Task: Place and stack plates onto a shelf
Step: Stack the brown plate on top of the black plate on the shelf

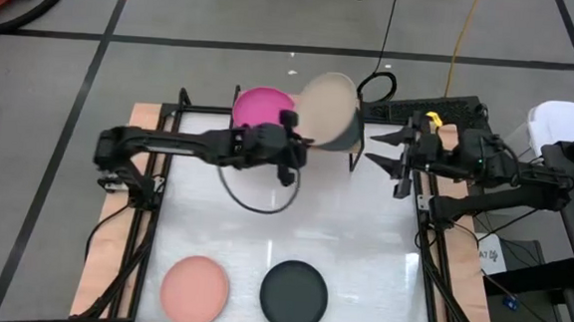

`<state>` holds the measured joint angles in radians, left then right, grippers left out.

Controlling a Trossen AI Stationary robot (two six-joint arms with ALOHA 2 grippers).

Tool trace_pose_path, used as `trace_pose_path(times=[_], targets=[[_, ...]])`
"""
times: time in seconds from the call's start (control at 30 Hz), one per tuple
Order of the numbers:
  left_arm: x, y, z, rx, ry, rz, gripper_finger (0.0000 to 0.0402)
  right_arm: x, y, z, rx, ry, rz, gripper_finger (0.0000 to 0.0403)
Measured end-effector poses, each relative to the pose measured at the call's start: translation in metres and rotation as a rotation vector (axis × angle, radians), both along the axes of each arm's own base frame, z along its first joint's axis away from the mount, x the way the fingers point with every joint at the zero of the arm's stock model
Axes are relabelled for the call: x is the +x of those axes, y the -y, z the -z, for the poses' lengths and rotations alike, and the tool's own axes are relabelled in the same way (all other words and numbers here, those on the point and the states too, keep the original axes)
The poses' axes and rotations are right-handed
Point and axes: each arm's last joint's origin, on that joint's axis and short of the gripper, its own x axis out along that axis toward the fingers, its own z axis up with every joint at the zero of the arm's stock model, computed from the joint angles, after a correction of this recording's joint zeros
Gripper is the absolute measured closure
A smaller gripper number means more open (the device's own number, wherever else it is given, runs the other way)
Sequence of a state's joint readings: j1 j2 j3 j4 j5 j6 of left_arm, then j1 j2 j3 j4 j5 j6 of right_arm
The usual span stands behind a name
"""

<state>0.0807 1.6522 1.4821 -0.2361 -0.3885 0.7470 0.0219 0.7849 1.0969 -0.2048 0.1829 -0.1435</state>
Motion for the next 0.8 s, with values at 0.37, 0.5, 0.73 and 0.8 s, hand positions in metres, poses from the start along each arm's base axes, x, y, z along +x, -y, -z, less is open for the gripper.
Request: trace_pose_path(times=[0.37, 0.5, 0.73, 0.8], targets=[[0.041, -0.017, 0.045, 0.109, -0.206, 0.065, 0.0392, -0.001, 0.0, 0.001, 0.0, -0.006, 0.0, 0.0229], [0.042, -0.021, 0.049, 0.095, -0.21, 0.073, 0.0378, -0.001, 0.0, 0.001, -0.001, -0.007, -0.001, 0.0229], [0.04, -0.032, 0.049, 0.072, -0.2, 0.036, 0.0357, 0.001, 0.0, 0.001, 0.0, -0.012, -0.001, 0.0229], [0.04, -0.036, 0.048, 0.055, -0.188, 0.016, 0.0356, 0.002, 0.0, 0.002, 0.0, -0.014, -0.001, 0.0229]])
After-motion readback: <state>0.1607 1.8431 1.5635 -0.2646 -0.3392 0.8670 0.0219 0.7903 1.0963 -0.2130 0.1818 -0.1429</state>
